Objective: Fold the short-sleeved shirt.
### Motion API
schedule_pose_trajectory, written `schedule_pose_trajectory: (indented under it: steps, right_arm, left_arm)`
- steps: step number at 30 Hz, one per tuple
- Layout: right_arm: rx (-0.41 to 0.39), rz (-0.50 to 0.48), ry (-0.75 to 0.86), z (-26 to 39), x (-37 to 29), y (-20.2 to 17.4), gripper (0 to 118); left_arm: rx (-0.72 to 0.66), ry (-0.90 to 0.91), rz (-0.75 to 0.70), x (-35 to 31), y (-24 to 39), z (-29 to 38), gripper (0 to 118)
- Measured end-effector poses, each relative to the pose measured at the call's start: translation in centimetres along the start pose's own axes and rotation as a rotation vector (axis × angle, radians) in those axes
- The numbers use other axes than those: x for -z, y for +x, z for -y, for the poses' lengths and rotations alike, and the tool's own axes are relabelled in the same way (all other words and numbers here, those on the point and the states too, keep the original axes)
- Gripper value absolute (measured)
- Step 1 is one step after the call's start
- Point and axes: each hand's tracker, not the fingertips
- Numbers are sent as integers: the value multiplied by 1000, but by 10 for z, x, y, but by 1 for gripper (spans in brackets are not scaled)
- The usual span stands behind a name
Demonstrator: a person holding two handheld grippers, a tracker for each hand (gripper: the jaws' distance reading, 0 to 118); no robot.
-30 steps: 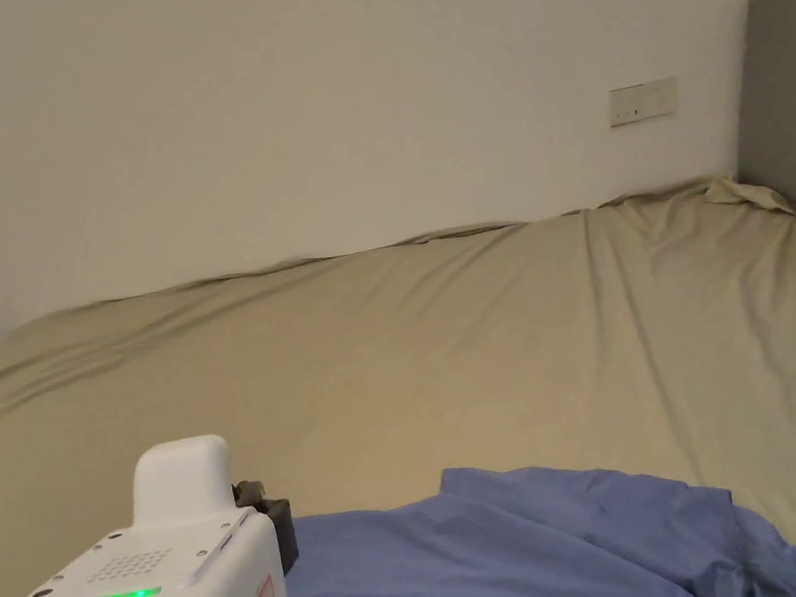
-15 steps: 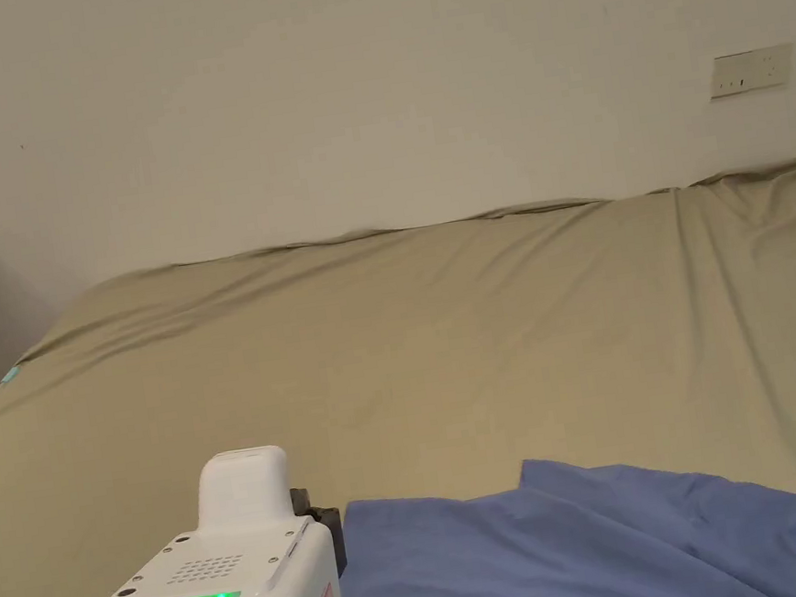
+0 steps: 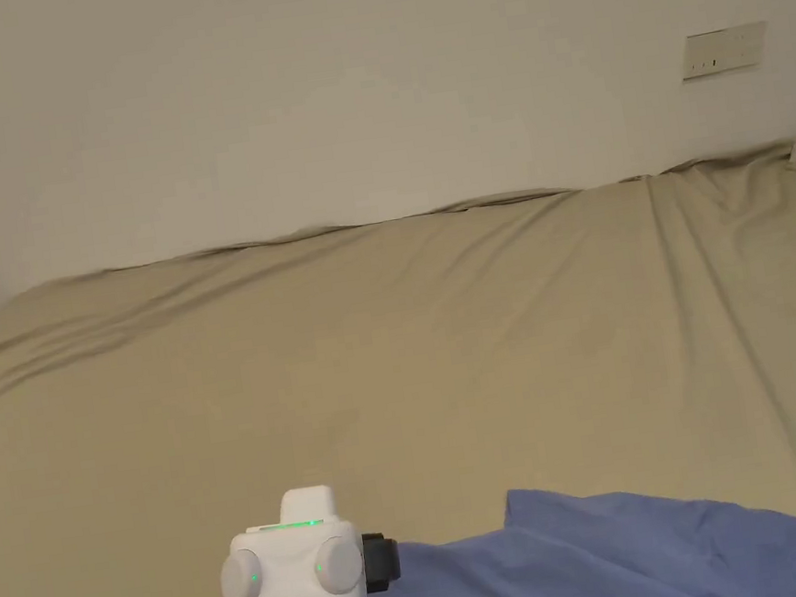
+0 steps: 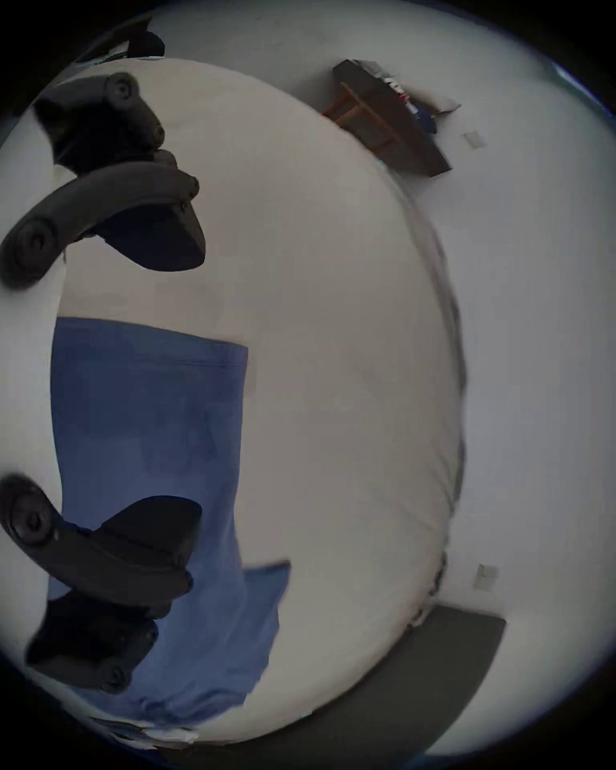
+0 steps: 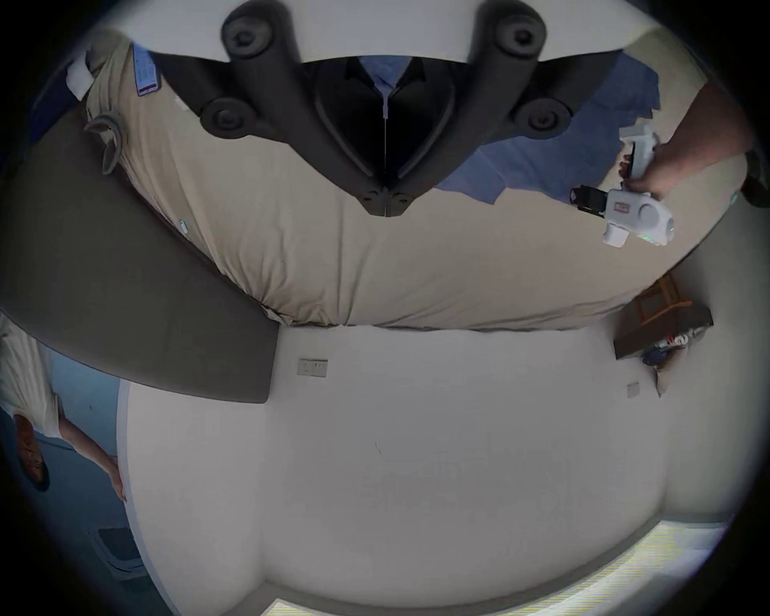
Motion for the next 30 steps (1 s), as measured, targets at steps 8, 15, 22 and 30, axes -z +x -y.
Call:
schedule_pose_trajectory:
  steps: [8, 15, 22, 30]
  right_arm:
    - [4, 21, -57, 14, 24, -2, 3]
    - [16, 6, -115, 29, 25, 4, 3]
    - [135, -95, -132, 37, 40, 45, 3]
    - [-42, -68, -515, 109, 122, 82, 87]
  left_arm:
    - [-32, 6, 11, 10, 10, 10, 91]
    - [-88, 66, 37, -17, 7, 8, 0]
    - [-249, 307, 314, -141, -38, 9, 0]
    - [-279, 390, 341, -224, -52, 28, 0]
